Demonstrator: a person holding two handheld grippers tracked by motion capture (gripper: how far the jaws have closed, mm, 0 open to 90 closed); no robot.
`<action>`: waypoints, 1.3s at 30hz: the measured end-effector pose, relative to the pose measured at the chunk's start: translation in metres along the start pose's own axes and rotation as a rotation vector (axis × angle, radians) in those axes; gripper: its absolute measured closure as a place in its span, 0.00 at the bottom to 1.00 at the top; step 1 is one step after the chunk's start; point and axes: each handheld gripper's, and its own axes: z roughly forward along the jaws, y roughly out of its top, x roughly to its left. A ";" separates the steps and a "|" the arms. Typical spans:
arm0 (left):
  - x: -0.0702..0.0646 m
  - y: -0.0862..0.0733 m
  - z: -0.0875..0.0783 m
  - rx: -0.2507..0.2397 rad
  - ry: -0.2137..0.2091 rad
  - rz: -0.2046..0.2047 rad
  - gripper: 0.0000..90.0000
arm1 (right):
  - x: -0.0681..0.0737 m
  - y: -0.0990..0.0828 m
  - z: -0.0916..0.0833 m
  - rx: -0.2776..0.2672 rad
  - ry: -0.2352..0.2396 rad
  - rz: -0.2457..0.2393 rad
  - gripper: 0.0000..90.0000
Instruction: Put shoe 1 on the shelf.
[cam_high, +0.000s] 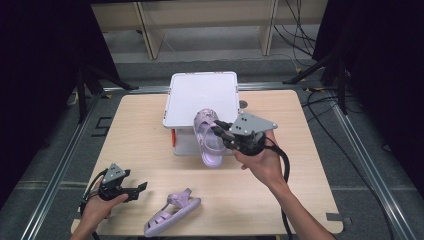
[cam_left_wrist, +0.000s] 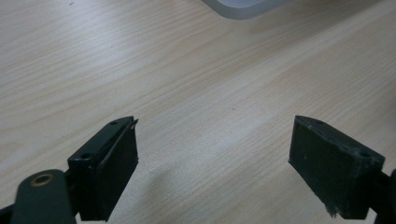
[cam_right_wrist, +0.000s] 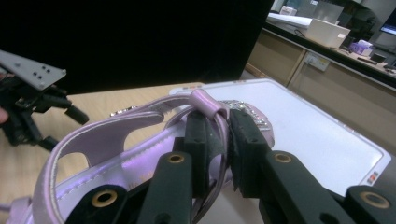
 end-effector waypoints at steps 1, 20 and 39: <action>0.000 0.000 0.000 0.001 0.000 0.000 0.17 | -0.002 0.003 0.003 -0.003 -0.001 0.003 0.87; -0.004 0.000 -0.001 -0.018 -0.014 -0.026 0.17 | -0.045 0.026 0.101 0.049 -0.110 -0.025 0.87; -0.004 0.000 0.000 -0.014 -0.016 -0.024 0.17 | -0.067 0.023 0.158 0.120 -0.164 -0.053 0.87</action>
